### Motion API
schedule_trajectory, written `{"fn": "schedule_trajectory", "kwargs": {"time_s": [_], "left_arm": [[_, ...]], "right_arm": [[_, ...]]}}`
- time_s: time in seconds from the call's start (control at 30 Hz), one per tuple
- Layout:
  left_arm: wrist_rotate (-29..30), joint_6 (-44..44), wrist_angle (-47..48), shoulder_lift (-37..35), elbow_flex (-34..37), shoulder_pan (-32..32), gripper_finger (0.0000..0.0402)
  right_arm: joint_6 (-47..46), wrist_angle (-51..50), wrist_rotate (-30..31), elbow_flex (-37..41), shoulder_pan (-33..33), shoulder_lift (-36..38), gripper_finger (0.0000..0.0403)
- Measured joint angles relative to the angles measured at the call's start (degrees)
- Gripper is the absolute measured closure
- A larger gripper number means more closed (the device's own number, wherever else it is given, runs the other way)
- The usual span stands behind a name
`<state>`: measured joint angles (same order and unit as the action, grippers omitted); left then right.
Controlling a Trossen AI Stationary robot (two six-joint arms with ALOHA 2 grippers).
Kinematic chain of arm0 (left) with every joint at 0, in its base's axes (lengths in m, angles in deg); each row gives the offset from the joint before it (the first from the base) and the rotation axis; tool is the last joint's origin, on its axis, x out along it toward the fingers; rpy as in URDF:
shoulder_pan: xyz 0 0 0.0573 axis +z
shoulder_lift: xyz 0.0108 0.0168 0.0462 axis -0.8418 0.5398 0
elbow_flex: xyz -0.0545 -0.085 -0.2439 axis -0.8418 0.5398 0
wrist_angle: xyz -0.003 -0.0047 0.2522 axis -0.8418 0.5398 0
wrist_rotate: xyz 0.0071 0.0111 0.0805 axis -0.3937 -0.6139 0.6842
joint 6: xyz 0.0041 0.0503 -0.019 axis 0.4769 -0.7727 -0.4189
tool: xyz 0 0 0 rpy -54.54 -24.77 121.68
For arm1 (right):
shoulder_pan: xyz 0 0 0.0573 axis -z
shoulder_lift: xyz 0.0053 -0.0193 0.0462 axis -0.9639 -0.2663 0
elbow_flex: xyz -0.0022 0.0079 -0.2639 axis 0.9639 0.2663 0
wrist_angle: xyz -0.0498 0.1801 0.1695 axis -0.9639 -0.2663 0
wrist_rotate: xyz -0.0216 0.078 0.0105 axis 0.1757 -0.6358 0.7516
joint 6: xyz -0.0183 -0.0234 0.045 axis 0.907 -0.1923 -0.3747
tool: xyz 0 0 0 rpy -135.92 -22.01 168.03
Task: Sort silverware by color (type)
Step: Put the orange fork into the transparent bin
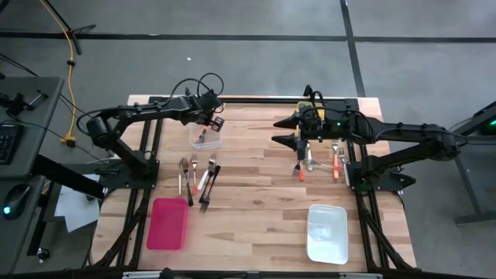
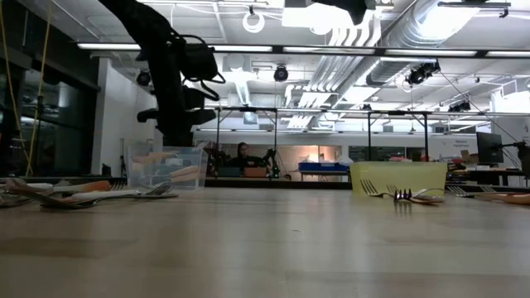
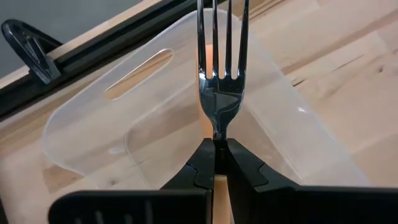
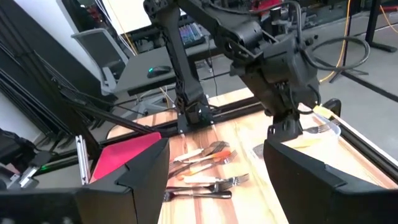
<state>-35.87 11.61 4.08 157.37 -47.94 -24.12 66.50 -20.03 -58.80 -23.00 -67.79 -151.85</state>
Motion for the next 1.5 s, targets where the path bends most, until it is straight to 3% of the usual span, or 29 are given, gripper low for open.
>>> {"fn": "schedule_trajectory", "kwargs": {"time_s": [0.5,1.07,1.27,1.5], "left_arm": [[-0.39,4.91,-0.11,5.39,-0.04,-0.93,0.039],[0.32,6.32,0.11,5.74,-0.02,-1.36,0.0278],[-0.39,3.5,0.13,2.22,-0.02,-1.36,0.0241],[-0.41,1.62,0.08,-9.23,-0.02,-1.31,0.0227]], "right_arm": [[0.61,0.03,0.0,0.0,0.0,-0.2,0.0157],[0.48,0.03,0.0,0.0,0.0,-0.18,0.0157],[0.45,0.03,0.0,0.0,0.0,-0.18,0.0157],[1.0,0.37,-0.01,0.0,0.0,-0.18,0.0157]]}}
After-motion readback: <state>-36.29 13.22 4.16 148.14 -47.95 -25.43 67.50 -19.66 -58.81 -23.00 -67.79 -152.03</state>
